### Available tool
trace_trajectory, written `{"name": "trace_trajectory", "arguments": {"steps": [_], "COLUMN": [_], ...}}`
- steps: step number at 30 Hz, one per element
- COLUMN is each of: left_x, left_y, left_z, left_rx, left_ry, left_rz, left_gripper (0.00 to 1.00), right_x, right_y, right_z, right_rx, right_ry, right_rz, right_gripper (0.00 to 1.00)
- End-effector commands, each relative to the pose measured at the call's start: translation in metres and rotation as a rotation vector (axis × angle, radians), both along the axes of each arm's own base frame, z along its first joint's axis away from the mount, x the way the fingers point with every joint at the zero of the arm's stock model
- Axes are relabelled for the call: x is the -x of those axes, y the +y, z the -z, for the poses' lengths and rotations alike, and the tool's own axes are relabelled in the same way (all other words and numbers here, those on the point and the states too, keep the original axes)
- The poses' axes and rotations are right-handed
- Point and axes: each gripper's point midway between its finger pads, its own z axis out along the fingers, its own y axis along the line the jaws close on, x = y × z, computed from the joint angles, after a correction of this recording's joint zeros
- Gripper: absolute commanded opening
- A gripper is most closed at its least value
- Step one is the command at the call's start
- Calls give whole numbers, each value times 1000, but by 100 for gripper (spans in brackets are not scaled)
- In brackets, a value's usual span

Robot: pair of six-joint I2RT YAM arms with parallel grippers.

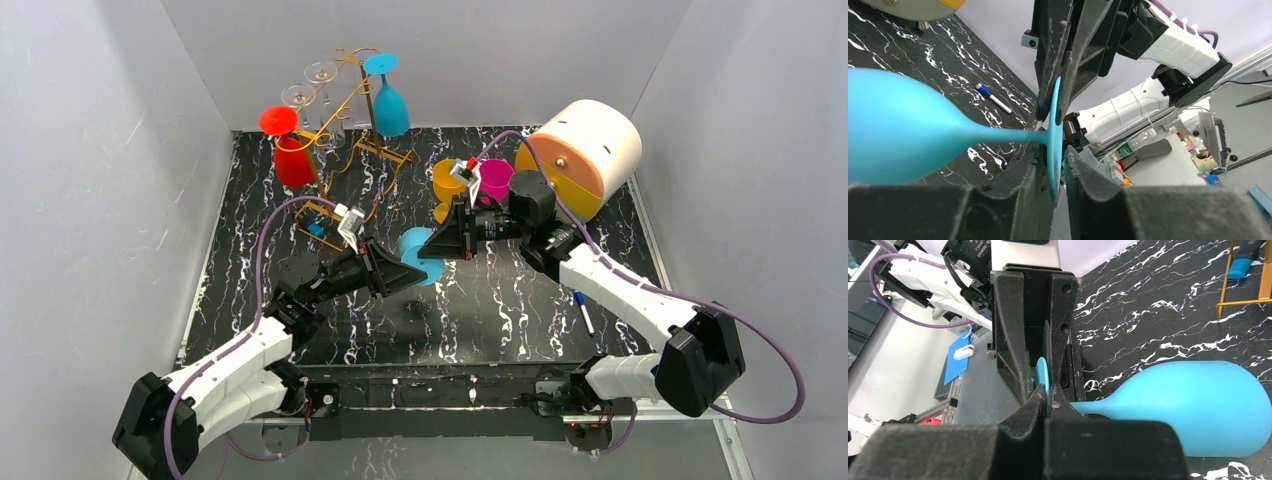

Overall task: Take the wine glass off the wine glass rack
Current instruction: Place the wine glass at the center of the board.

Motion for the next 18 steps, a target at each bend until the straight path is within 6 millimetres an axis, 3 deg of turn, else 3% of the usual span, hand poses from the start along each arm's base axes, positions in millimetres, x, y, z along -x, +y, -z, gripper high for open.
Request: {"name": "trace_trajectory", "arguments": {"steps": [1,3,8,10,13,14,18], "left_x": [-2,-4,-3,-2,1,4,8], "left_y": [-1,-1,-4,-5,-5,-5,-2], "left_z": [-25,-27,-23,-19,-14,-12,-6], "left_rx": [36,44,34,26,13,3,-61], "left_ry": [-63,-59,-44,-36,-46,-56,-136], "left_rz": [1,-9,9,20,38,51,66], "left_gripper": [23,21,2,0,0,0,0], "right_x": [-1,-2,-5,-5,-3,-4,-27], "right_y": [6,8,8,8,6,4,-5], "right_z": [-24,-27,-28,-31,-32,-34,-35], "right_rx": [-71,-92,-105,-116,-119,-119,-79], "right_ry": [-54,-53,-57,-59,-65,-73,-99], "right_rz": [-28,-17,-2,7,13,29,210], "right_gripper": [1,1,1,3,40,49,62]}}
